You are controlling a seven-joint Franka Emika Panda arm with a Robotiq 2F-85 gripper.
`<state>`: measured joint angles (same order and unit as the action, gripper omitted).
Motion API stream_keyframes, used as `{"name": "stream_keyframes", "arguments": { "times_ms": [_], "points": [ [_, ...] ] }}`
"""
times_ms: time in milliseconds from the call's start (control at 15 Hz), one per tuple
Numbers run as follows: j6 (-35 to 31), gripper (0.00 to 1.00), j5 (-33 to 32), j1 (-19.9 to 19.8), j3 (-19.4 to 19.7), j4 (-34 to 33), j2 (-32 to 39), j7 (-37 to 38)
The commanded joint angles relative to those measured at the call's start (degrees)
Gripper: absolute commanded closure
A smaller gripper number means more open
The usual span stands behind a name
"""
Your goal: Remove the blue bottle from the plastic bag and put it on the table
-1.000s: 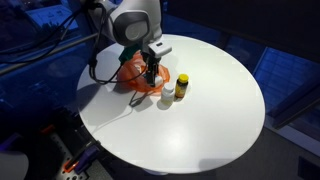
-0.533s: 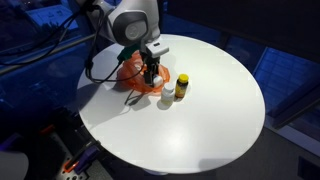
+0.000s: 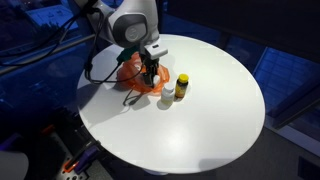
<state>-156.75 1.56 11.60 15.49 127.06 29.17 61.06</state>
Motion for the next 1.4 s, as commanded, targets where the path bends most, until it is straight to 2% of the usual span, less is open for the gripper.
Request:
{"name": "stream_keyframes", "arguments": {
  "times_ms": [0,667,1333],
  "points": [
    [1.44,0.57,-1.20,0.00,0.00,-0.96,-0.46,1.12],
    [2.12,0.57,-3.38,-0.31,-0.93,0.92,-7.42,-0.56],
    [4.97,0.57,-7.25,-3.07,-1.83,3.63,-14.71,-3.02]
  ]
}}
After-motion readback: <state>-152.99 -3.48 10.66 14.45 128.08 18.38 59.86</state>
